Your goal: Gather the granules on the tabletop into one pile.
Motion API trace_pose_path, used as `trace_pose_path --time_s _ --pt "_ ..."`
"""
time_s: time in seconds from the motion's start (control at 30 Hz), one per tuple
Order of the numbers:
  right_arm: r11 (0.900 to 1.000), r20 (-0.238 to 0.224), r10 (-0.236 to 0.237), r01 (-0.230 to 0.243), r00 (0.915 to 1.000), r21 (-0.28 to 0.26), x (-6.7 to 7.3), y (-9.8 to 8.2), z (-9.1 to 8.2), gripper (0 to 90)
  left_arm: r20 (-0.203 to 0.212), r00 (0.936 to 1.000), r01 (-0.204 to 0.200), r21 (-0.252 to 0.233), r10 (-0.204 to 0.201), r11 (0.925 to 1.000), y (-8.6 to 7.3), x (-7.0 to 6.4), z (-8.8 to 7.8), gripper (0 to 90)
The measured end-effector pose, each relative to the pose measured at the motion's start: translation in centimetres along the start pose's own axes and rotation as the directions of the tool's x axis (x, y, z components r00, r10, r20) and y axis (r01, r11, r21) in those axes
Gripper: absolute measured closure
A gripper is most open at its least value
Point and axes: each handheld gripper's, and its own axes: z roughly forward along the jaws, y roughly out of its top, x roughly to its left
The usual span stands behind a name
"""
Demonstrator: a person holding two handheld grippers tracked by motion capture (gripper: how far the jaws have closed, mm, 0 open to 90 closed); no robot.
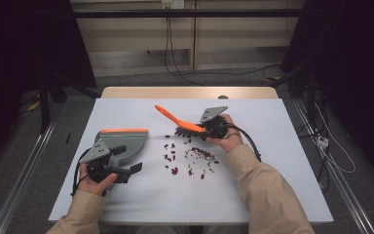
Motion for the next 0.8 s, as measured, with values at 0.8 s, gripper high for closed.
trace_pose_path --time_s 0.8 --pt "0.999 -0.083 -0.037 0.039 0.9959 0.026 3.6 -0.9 -2.8 70.6 -0.004 1.0000 -0.002 0.000 0.002 1.0000 0.0 -0.1 0.0 5.3"
